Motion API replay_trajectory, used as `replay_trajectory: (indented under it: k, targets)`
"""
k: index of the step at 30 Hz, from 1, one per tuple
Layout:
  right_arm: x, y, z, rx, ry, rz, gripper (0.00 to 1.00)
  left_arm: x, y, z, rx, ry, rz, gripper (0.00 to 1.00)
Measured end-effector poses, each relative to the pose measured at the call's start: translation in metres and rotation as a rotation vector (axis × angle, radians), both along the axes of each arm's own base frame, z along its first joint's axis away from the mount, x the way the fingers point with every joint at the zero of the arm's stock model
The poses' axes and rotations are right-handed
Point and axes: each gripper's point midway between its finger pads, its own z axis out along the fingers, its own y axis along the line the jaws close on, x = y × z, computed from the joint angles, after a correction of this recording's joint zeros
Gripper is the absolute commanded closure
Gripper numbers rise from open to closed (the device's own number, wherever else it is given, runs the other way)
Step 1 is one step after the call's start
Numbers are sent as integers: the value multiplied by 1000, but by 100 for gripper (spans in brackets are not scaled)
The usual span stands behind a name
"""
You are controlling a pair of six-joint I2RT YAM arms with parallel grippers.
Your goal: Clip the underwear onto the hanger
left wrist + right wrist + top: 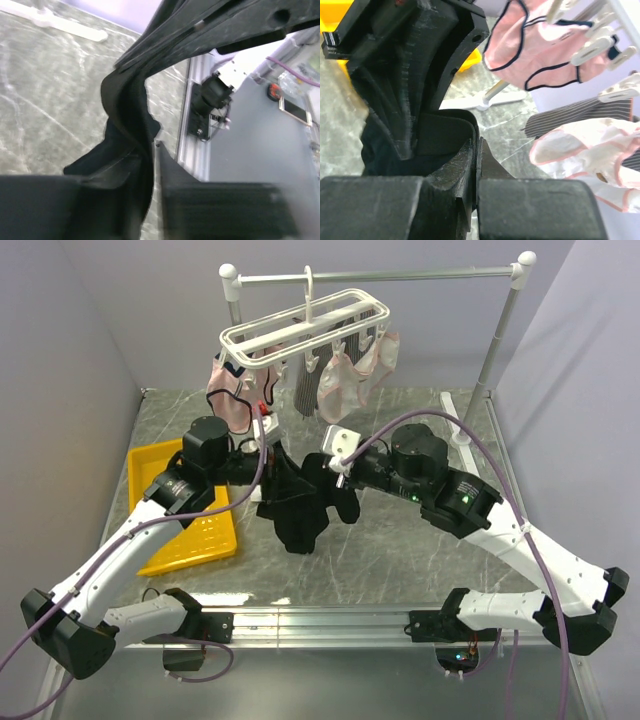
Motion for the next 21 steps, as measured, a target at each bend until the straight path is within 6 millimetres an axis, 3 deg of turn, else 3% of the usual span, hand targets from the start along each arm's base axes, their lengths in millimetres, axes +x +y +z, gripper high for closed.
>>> replay_trajectory:
  k: [2, 4, 5, 8, 12, 17, 21]
  targets:
    - [5, 0, 5, 26, -8, -13, 100, 9, 5, 4, -9, 1, 47, 50]
    - [12, -1, 9, 54, -5, -35, 100, 22, 16, 11, -31, 7, 116, 43]
    - [17, -2, 11, 69, -2, -49, 100, 30, 24, 18, -49, -3, 155, 32]
    - [33, 1, 11, 92, 30, -83, 100, 55, 50, 38, -100, -34, 281, 24]
    - [54, 14, -1, 110, 92, -108, 100, 75, 71, 69, -156, -95, 384, 22]
    - [65, 24, -18, 99, 148, -112, 100, 87, 92, 92, -210, -170, 483, 26]
    - [68, 30, -14, 109, 155, -87, 100, 96, 111, 108, -229, -240, 498, 30]
